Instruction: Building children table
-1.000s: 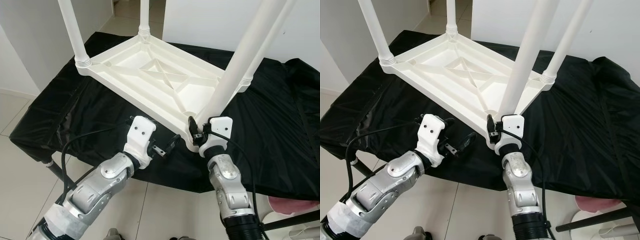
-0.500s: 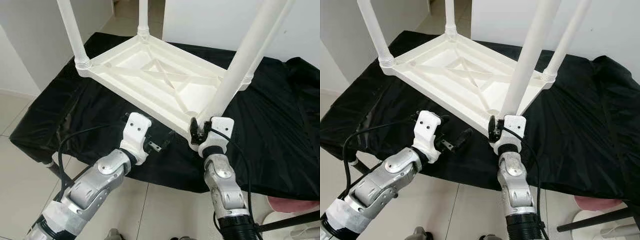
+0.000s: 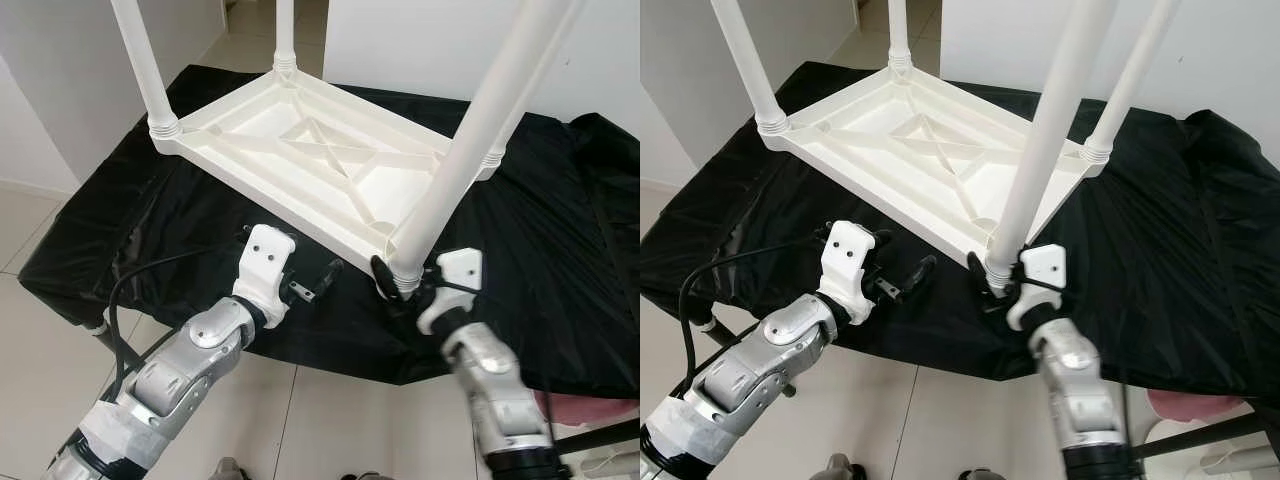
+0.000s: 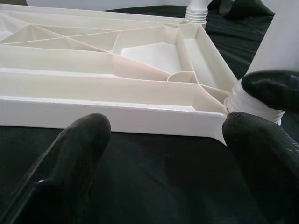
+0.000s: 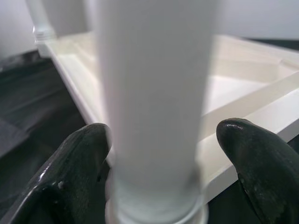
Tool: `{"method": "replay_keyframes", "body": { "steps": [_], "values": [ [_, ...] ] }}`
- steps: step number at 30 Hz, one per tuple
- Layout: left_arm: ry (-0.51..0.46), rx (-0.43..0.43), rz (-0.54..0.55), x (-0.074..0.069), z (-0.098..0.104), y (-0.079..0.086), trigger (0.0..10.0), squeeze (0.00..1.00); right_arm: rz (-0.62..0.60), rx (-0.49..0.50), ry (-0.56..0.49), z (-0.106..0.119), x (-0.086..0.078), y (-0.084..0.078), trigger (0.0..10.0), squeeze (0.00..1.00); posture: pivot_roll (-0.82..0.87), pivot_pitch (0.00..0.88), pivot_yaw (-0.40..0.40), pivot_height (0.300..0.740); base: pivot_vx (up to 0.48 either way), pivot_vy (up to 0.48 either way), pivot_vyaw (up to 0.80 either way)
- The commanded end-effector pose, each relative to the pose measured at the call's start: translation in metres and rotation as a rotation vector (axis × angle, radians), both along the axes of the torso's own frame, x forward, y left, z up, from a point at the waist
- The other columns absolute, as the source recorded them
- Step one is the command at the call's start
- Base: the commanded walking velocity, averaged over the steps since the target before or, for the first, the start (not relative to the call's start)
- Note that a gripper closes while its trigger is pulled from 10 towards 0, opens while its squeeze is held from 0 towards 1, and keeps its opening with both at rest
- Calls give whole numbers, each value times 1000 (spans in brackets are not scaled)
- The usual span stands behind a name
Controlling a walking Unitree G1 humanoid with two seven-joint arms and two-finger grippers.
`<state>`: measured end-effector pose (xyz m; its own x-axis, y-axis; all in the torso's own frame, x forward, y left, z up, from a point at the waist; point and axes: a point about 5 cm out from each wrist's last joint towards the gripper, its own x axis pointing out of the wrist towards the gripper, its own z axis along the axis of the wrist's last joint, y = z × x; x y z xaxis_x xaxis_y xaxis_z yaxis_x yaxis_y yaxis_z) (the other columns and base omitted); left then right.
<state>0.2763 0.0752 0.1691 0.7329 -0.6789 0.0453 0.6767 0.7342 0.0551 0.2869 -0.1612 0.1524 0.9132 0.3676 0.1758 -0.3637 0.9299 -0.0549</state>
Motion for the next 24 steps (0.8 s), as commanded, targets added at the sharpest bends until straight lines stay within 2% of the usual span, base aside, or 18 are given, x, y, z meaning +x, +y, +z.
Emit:
{"method": "replay_keyframes", "body": {
  "steps": [1, 2, 3, 6, 8, 9, 10, 12, 13, 14, 24],
  "values": [
    [-5, 30, -262, -11, -3, -10, 10000, 0, 40, -8, 8, -3, 0, 0, 10000, 0, 29, 106, -19, 740, 0, 0, 0],
    [-4, 24, -264, -12, -3, -11, 10000, 0, 90, -35, 1, 0, 4, -2, 10000, 0, 29, 107, -24, 740, 0, 0, 0],
    [-4, 24, -264, -12, -3, -11, 10000, 0, 90, -35, 1, 0, 4, -2, 10000, 0, 29, 107, -24, 740, 0, 0, 0],
    [-5, 17, -279, -15, -4, -17, 10000, 0, 229, -66, 13, 5, 18, -2, 10000, 0, 26, 103, -26, 740, 0, 0, 0],
    [-5, 17, -279, -15, -4, -17, 10000, 0, 229, -66, 13, 5, 18, -2, 10000, 0, 26, 103, -26, 740, 0, 0, 0],
    [-4, 13, -283, -15, -4, -19, 10000, 0, 258, -85, 21, 5, 23, -1, 10000, 0, 26, 102, -26, 740, 0, 0, 0],
    [-4, 6, -287, -15, -4, -22, 10000, 0, 281, -113, 33, 3, 28, 2, 7765, 0, 27, 100, -29, 740, 0, 0, 0],
    [-4, 6, -287, -15, -4, -22, 10000, 0, 281, -113, 33, 3, 28, 2, 7765, 0, 27, 100, -29, 740, 0, 0, 0],
    [-6, 3, -291, -16, -3, -24, 10000, 0, 297, -135, 43, 0, 32, 4, 5529, 0, 31, 99, -31, 740, 0, 0, 0],
    [-8, -1, -295, -16, -3, -26, 10000, 0, 312, -140, 55, -3, 34, 5, 0, 0, 32, 98, -33, 740, 0, 0, 0],
    [-10, -4, -307, -20, -3, -29, 10000, 0, 285, -118, 106, -17, 35, -6, 0, 0, 43, 100, -41, 740, 0, 0, 0]
  ]
}}
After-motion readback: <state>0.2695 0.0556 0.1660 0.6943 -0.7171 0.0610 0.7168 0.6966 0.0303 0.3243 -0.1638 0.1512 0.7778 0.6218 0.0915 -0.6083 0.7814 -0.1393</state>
